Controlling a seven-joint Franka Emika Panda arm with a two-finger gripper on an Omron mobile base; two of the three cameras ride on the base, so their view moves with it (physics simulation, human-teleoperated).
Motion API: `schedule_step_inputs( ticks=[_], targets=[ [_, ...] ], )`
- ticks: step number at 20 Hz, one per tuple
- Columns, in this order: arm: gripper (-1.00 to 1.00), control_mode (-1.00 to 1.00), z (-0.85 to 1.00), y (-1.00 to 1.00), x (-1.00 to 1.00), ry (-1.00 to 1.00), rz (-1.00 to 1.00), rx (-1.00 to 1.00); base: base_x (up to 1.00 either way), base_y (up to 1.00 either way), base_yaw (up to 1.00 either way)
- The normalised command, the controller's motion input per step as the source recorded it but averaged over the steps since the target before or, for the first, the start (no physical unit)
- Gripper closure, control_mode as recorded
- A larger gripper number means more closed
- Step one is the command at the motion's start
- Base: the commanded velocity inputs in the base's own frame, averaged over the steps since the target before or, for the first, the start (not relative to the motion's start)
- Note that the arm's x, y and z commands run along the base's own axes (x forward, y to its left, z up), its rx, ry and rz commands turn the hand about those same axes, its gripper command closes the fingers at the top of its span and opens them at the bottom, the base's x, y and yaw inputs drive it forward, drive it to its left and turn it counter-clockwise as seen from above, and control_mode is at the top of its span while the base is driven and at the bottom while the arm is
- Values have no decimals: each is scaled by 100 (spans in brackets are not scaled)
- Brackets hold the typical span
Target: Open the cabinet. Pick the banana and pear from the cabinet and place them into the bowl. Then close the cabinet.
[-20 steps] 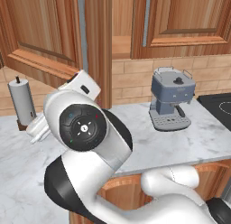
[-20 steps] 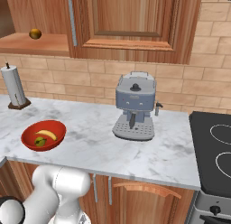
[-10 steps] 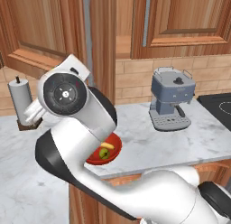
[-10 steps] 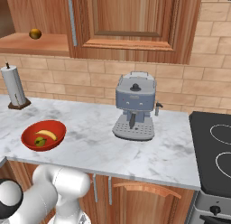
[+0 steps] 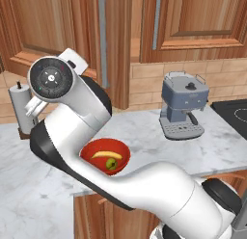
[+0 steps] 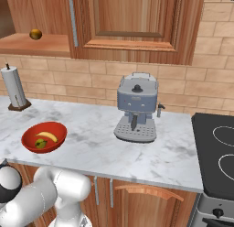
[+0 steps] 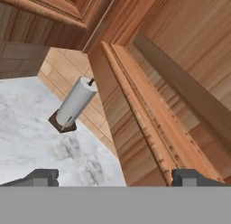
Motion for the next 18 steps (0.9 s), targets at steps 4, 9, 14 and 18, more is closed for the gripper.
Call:
schedule_step_inputs(
  ticks=[4,9,14,18],
  targets=[
    [-100,-100,0,0,30,0,-3,-3,0,0,0],
    [-100,-100,0,-2,29,0,0,-1,0,0,0],
    [-100,-100,0,-6,34,-1,0,0,0,0,0],
    [-100,-100,0,-9,43,-3,0,0,0,0,0]
  ],
)
